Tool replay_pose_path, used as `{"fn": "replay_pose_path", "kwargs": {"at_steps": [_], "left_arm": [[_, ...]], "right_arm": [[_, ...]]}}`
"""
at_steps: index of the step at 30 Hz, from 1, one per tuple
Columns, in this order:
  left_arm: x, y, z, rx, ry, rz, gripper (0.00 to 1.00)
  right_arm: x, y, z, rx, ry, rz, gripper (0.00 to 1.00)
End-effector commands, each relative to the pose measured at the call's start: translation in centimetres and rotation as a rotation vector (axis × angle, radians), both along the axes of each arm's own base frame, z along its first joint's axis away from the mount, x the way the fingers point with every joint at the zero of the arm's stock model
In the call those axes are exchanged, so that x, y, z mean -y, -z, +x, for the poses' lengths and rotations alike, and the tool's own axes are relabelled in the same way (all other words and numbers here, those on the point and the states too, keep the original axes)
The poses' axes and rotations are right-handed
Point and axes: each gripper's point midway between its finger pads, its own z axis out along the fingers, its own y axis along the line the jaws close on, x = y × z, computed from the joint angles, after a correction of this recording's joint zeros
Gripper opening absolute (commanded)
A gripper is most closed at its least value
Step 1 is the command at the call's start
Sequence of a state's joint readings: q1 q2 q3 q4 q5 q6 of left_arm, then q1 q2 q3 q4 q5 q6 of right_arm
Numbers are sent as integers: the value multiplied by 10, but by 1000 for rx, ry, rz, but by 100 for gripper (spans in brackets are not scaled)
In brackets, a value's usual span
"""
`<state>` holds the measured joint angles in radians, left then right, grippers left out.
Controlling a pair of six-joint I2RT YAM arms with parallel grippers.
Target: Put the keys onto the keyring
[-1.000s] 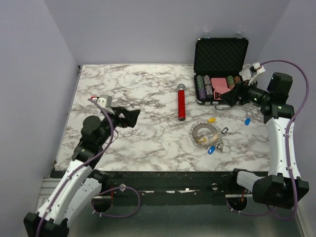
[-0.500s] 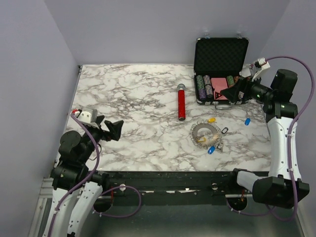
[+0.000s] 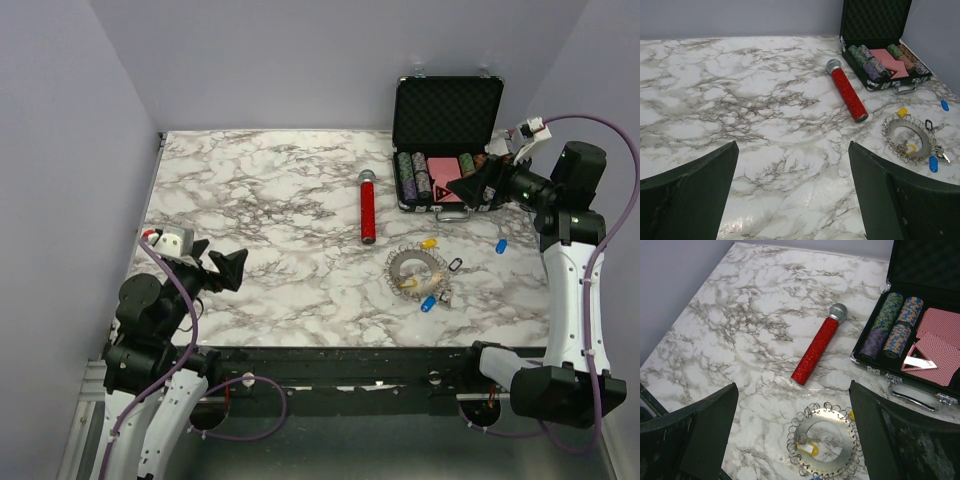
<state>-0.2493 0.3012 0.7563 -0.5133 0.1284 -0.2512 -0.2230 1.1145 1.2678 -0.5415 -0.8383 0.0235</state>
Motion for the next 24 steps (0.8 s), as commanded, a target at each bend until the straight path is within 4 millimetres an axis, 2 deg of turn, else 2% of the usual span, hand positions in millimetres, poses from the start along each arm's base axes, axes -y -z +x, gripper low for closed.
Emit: {"fn": "replay_pose_path", "kwargs": {"at_steps": [1, 10, 24], "left_arm": [[-2, -5, -4, 32, -10, -22, 99], [-3, -9, -8, 40, -10, -27, 99], [-3, -10, -10, 44, -11, -49, 99]], "right_arm": [[0, -12, -5, 36, -2, -12, 100], [10, -12, 6, 4, 118, 54, 100], [3, -13, 1, 5, 84, 88, 100]]}}
